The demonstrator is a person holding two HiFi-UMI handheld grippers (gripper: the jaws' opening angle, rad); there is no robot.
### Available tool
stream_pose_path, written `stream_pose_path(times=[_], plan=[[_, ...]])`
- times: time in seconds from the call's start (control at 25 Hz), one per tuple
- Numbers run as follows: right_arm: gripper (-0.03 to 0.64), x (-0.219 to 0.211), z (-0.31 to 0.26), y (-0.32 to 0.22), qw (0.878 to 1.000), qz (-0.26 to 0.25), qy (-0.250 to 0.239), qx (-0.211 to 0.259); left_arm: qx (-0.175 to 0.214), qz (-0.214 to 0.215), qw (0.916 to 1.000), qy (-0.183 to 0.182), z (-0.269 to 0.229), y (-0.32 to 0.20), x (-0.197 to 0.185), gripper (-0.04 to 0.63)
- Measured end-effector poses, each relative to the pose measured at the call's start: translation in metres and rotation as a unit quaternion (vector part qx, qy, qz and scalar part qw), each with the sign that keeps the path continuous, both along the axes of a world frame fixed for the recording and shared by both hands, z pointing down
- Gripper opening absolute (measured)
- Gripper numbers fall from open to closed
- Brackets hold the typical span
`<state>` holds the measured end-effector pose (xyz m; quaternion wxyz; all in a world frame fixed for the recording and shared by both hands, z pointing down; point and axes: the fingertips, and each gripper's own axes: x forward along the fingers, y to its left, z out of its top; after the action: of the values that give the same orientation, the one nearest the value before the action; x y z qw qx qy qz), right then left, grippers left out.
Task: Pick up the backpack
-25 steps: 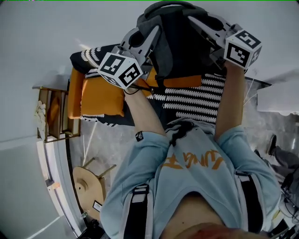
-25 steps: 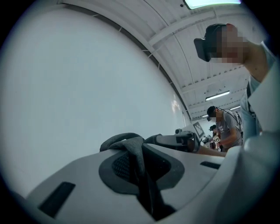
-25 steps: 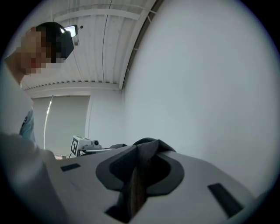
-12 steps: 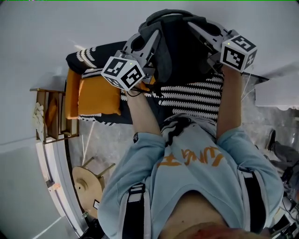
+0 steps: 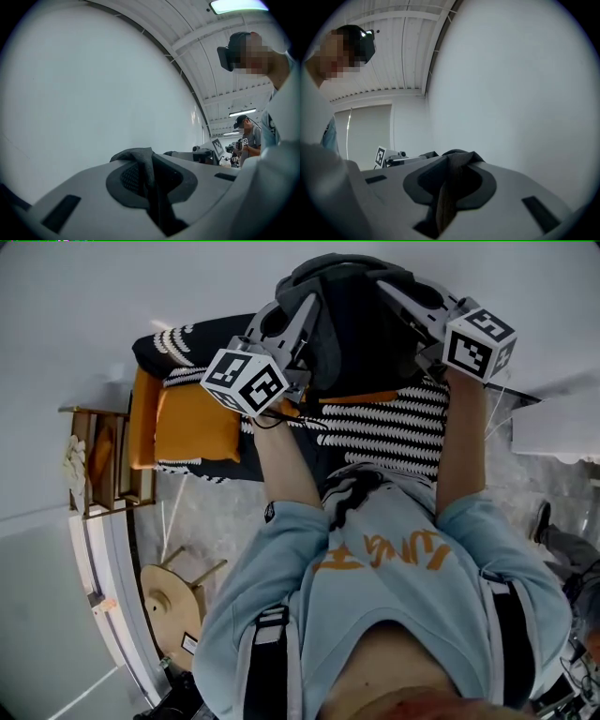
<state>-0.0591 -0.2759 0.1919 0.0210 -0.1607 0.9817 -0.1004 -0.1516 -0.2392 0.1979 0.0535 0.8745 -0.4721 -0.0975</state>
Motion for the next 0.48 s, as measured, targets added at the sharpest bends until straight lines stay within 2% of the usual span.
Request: stream_pose_path(times=[0.48], plan=[[0.067,-0.0006,0.0003,0.0015,1.0,-0.004,0.004,0.001,0.003,-0.009,0.9999,0.005,-0.0045,0.0018,-0.0013,0.048]])
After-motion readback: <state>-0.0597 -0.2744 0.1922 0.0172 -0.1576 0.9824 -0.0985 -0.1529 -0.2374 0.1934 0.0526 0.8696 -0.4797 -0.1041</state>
